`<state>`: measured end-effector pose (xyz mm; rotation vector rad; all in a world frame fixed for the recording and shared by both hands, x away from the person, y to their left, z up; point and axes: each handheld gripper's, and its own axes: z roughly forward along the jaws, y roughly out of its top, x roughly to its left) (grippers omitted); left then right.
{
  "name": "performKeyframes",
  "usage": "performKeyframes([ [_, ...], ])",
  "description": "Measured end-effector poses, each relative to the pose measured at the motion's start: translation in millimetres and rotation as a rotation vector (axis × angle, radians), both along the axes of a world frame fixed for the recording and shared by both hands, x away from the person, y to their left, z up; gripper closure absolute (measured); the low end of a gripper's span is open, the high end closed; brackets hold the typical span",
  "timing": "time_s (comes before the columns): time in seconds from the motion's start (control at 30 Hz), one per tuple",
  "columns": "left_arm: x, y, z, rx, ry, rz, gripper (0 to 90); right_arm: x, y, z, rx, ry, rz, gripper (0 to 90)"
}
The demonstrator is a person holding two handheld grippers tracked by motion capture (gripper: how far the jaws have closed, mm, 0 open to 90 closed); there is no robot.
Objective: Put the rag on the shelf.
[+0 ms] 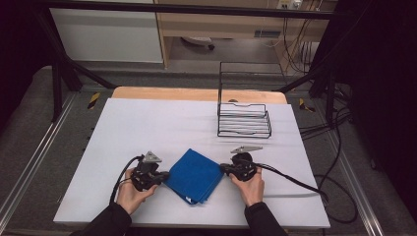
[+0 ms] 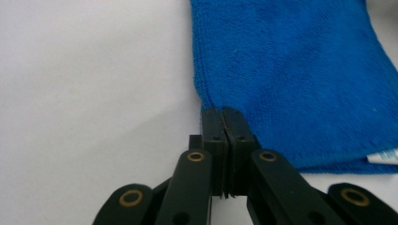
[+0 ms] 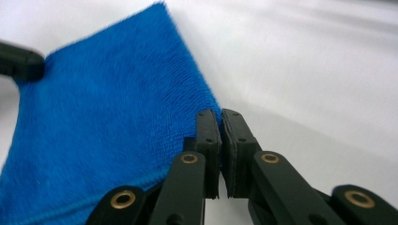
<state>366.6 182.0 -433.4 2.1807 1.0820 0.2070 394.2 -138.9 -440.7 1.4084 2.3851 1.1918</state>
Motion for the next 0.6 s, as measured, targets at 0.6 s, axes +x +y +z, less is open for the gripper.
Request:
performKeyframes([
  [0.6,-24.6,2.2,1.9,-0.029,-0.018,0.033,65.6,45.0,30.2,-2.6,-0.079,-0.142,0.123,72.4],
])
